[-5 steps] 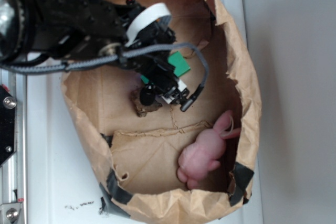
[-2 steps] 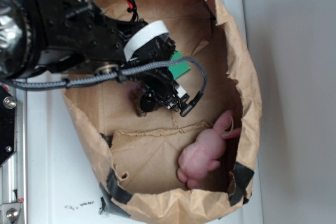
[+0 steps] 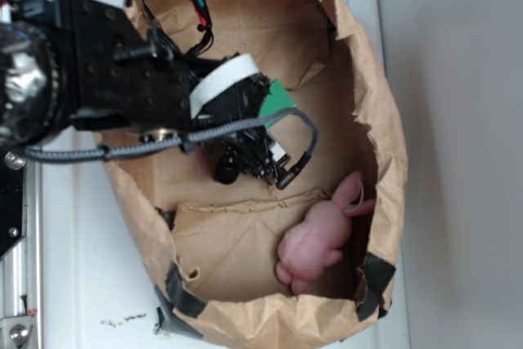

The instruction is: Grab the green block.

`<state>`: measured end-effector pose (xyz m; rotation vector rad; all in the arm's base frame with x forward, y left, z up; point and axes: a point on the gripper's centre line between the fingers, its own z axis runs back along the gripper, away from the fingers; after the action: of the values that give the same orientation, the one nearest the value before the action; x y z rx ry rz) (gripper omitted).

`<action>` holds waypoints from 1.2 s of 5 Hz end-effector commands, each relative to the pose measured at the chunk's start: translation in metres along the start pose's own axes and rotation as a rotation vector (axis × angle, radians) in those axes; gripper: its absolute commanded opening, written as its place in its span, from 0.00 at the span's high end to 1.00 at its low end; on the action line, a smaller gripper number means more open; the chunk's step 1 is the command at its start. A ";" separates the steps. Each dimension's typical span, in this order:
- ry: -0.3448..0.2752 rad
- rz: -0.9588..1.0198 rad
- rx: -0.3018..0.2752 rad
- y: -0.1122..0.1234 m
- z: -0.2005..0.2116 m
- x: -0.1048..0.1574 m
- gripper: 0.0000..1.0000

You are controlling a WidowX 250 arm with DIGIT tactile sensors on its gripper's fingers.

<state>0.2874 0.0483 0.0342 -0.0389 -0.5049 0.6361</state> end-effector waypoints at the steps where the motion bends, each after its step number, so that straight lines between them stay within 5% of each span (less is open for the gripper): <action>1: -0.022 -0.012 -0.031 -0.004 0.007 0.001 1.00; 4: -0.021 0.001 -0.012 -0.002 0.013 0.014 1.00; 6: 0.123 0.038 -0.044 0.000 0.064 0.052 1.00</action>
<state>0.2884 0.0619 0.0888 -0.1204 -0.3050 0.6467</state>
